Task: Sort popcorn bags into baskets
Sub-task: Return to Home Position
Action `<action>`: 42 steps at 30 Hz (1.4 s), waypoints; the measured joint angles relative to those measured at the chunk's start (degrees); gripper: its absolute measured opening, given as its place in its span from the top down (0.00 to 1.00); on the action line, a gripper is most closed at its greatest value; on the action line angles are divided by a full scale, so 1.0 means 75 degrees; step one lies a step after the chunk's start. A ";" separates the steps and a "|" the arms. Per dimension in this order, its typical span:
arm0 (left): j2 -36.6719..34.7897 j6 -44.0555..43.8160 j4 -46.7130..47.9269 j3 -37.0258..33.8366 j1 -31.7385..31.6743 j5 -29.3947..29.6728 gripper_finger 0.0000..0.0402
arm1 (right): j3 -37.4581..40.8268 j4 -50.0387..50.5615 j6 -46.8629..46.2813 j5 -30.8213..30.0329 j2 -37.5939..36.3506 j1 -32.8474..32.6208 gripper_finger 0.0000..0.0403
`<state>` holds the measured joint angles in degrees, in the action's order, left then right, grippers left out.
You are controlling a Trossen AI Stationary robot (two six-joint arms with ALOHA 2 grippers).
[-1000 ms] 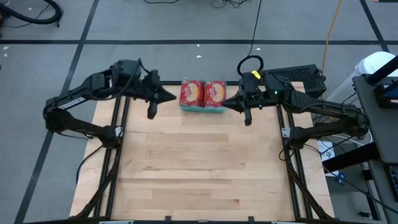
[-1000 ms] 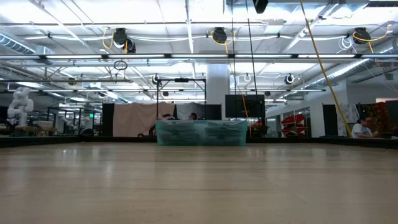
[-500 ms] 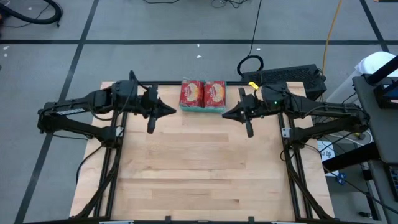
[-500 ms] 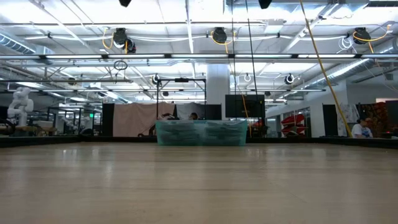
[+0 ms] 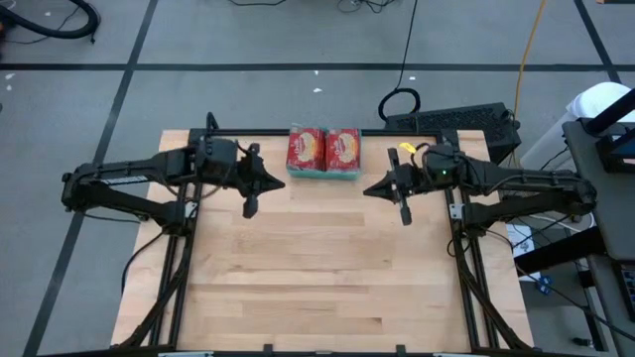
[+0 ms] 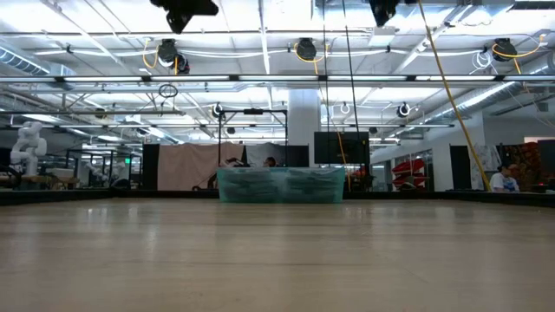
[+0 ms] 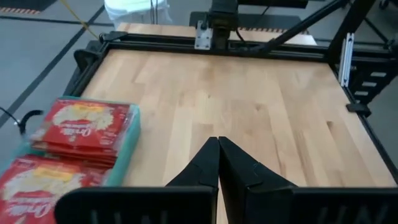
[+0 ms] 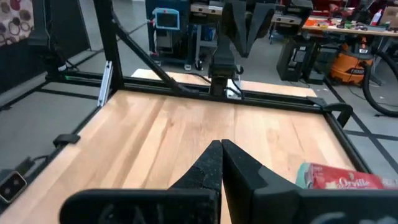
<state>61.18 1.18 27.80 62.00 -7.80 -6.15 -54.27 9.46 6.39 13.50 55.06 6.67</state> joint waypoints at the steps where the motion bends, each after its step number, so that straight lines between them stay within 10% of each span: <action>1: -0.0014 -0.0049 -0.0281 -0.0213 0.0043 0.0018 0.99 | 0.0307 -0.0250 -0.0013 0.0000 -0.0114 -0.0002 1.00; 19: -0.0414 -0.0368 -0.3270 -0.3170 0.0008 0.0309 1.00 | 0.5414 -0.5819 -0.0960 -0.1003 -0.1925 0.0010 1.00; 42: -0.3241 -0.1027 -0.4738 -0.6458 0.0014 0.0465 1.00 | 0.6951 -0.5319 -0.1178 -0.1234 -0.3708 0.0016 1.00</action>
<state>36.88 -6.53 -7.73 13.57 -7.69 -2.66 -2.13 -30.44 -2.44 4.24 27.25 6.79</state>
